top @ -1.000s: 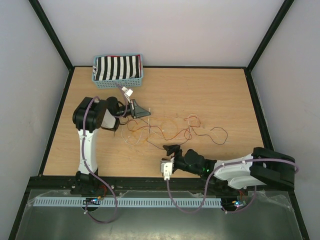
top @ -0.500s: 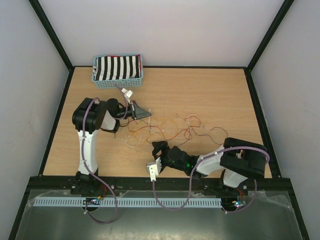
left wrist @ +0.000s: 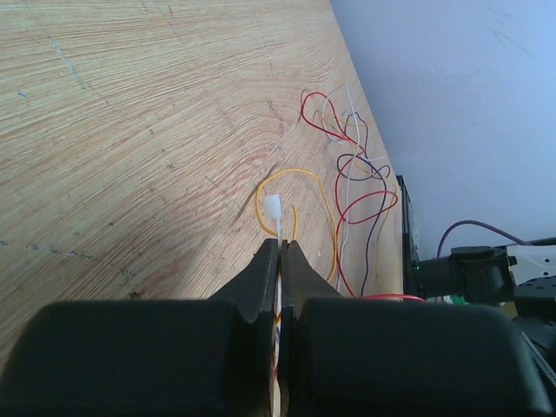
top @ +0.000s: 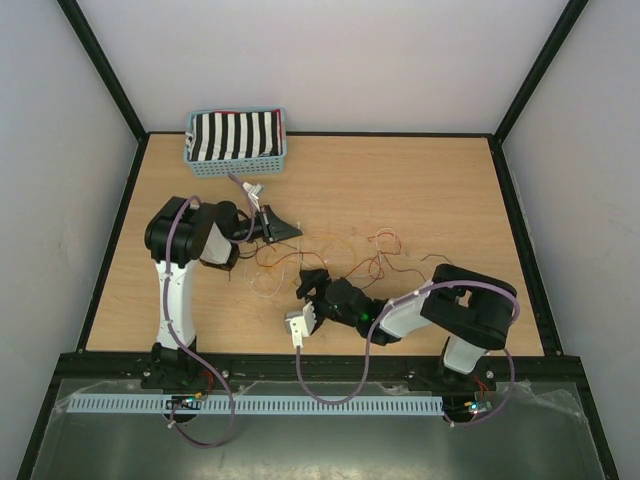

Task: Zip-tie the wires
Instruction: Tie the cable at the center of the board.

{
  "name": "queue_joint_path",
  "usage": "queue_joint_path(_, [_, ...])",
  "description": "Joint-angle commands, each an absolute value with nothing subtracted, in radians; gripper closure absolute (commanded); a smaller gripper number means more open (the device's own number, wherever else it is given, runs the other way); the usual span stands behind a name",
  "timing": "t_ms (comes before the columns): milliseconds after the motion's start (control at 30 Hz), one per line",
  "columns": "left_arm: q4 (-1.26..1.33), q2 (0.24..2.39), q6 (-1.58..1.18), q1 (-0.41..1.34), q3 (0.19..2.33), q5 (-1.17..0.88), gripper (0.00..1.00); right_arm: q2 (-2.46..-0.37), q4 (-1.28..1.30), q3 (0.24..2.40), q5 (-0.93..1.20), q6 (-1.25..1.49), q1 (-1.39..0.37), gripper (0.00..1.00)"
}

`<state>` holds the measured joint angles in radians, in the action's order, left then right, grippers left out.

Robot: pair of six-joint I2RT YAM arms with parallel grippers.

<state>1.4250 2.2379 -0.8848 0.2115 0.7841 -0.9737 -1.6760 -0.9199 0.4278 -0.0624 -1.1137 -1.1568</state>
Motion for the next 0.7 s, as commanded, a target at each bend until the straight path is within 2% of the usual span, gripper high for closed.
queue_joint_path(0, [1.466,2.195,-0.921,0.217,0.772,-0.952,1.0,-1.697,-0.855,0.466,-0.004,-1.127,-1.122,0.17])
queue_joint_path(367, [1.352,2.159,-0.916,0.225,0.746,-0.872,1.0,-1.736,-0.874,0.459,0.004,-1.127,-1.103,0.17])
queue_joint_path(667, [1.267,2.124,-0.929,0.229,0.746,-0.886,1.0,-1.735,-0.897,0.451,0.028,-1.115,-1.075,0.16])
